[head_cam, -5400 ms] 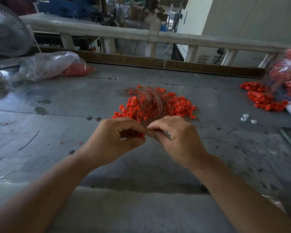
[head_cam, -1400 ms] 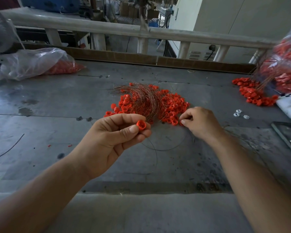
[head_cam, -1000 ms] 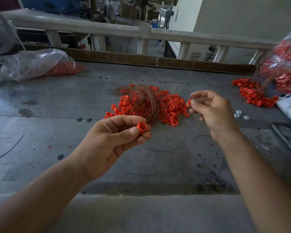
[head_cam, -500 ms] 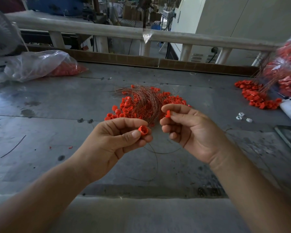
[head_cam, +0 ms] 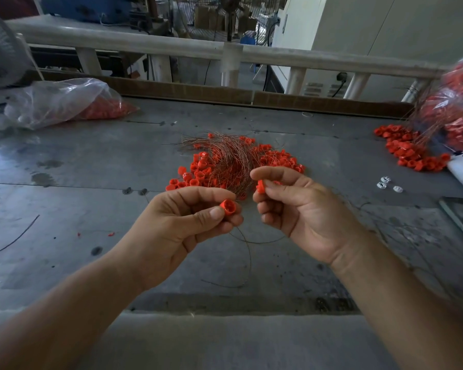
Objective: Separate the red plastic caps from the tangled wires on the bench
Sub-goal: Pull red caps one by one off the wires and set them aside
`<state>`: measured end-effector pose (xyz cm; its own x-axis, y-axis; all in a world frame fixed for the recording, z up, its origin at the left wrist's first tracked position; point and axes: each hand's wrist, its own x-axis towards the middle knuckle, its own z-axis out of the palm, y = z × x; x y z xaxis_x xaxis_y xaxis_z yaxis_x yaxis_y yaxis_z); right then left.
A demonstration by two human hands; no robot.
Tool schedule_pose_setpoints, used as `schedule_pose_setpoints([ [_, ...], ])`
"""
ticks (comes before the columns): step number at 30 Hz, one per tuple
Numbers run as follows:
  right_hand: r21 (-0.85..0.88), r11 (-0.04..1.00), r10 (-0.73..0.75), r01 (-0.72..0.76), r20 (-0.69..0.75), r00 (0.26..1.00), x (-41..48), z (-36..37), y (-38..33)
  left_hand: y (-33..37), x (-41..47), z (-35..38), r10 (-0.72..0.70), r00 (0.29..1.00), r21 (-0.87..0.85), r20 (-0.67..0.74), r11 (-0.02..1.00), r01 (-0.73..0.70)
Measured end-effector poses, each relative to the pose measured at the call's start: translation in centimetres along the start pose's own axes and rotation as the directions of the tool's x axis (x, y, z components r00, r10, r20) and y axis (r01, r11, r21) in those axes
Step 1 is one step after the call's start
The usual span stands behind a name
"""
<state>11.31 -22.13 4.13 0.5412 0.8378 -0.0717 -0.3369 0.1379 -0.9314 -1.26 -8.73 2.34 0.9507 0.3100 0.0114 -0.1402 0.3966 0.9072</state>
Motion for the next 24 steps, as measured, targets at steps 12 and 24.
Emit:
schedule_pose_setpoints([
  [12,-0.612,0.679,-0.452,0.405,0.086,0.888,-0.4,1.2,1.6,0.0,0.0,0.1,0.065,0.995,0.104,-0.073,0.993,-0.057],
  [24,-0.727,0.518,-0.54,0.451,0.131,0.831,-0.7,1.8,2.5,-0.2,0.0,0.2,0.105,0.988,0.19,-0.117,0.978,-0.081],
])
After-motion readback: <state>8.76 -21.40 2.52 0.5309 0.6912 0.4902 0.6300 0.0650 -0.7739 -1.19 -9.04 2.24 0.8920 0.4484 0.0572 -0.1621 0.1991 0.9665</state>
